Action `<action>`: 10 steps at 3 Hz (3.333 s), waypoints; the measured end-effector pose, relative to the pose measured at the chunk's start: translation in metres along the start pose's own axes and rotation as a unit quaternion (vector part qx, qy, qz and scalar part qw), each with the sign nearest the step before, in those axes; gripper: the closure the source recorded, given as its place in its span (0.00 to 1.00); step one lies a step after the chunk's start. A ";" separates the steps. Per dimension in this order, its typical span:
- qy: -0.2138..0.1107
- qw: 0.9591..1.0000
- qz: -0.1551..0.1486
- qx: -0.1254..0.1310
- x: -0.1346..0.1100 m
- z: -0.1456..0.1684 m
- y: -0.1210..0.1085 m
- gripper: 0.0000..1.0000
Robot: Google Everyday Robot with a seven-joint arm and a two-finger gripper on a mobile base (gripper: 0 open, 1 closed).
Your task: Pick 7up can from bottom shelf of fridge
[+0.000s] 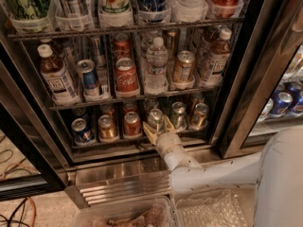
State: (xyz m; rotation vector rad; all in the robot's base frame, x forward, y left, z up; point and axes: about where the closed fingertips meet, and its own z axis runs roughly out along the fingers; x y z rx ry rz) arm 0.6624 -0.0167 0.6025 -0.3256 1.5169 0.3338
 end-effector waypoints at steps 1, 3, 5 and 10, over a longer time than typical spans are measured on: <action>0.003 1.000 0.002 -0.007 0.003 0.005 0.004 0.54; 0.014 1.000 0.001 -0.011 0.009 0.008 0.008 0.99; 0.025 0.999 -0.022 -0.037 -0.025 -0.003 0.024 1.00; 0.100 0.973 -0.061 -0.199 -0.042 -0.117 0.087 1.00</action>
Offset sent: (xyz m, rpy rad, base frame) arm 0.0042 0.0112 -0.0142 -0.0031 0.0272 0.0305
